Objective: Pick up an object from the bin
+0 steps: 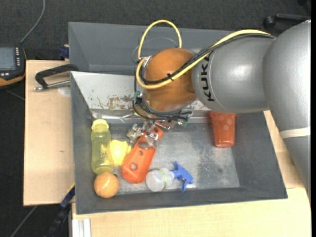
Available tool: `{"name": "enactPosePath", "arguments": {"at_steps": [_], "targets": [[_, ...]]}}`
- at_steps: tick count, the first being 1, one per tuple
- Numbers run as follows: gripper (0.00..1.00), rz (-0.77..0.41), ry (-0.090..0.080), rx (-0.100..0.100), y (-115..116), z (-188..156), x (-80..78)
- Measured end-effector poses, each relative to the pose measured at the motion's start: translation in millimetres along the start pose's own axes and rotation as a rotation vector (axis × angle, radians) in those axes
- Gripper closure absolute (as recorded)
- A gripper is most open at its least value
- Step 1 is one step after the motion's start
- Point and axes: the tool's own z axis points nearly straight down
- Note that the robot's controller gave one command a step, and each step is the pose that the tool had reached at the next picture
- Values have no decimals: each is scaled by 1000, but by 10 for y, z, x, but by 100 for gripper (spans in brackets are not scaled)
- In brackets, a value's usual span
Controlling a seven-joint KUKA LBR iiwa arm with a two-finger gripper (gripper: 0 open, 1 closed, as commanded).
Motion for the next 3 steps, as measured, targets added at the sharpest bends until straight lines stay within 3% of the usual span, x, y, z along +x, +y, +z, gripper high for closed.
{"name": "enactPosePath", "arguments": {"at_steps": [3], "targets": [[100,1,3,-6,22,-252,3]]}}
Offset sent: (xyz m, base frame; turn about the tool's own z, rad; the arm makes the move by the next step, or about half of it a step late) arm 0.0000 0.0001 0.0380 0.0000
